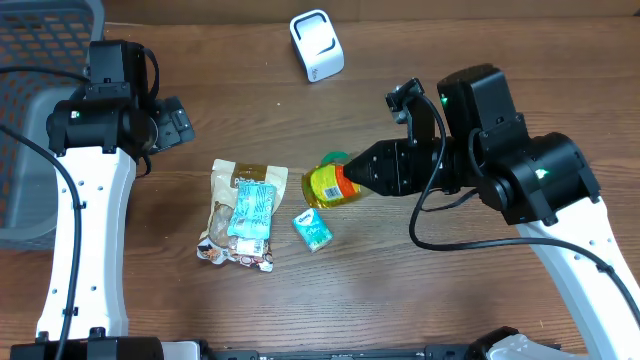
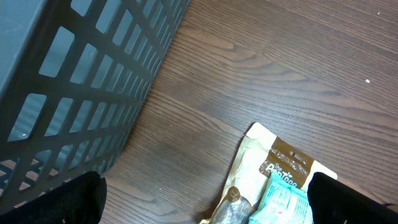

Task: Scan the item barcode
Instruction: 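Lift the oil bottle and tilt it sideways with the right gripper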

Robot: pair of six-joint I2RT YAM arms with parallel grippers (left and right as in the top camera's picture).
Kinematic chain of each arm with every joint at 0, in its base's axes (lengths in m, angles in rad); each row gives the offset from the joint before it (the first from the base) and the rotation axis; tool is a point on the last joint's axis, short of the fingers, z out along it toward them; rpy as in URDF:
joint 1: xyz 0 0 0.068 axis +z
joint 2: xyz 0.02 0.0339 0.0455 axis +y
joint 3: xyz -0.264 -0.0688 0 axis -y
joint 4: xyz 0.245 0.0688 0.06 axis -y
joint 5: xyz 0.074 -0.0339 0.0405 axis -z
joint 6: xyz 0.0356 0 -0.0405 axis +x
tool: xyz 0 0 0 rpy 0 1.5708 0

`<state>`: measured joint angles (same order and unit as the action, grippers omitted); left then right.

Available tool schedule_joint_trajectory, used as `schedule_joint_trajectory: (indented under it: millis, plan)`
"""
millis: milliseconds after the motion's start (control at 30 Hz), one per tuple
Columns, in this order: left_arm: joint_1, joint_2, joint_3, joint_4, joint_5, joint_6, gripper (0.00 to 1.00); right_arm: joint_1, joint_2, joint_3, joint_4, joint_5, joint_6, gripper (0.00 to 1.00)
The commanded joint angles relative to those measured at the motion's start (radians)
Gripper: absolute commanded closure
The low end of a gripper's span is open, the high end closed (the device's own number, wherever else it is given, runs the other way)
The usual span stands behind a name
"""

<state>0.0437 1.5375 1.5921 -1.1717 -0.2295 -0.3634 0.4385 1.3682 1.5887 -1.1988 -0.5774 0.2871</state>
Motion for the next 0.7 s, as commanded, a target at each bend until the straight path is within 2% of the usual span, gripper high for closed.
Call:
schedule_joint_trajectory:
  millis: [0,233,667]
  plan:
    - [0.002,-0.005,0.009,0.001,-0.013,0.012,0.00,-0.002,-0.008,0.016,-0.020,-0.037,-0.042,0.93]
    - [0.002,-0.005,0.009,0.001,-0.013,0.012,0.01,-0.002,-0.008,0.016,-0.127,-0.210,-0.288,0.93]
    - [0.002,-0.005,0.009,0.001,-0.013,0.012,0.01,-0.002,-0.008,0.016,-0.090,-0.246,-0.348,0.93]
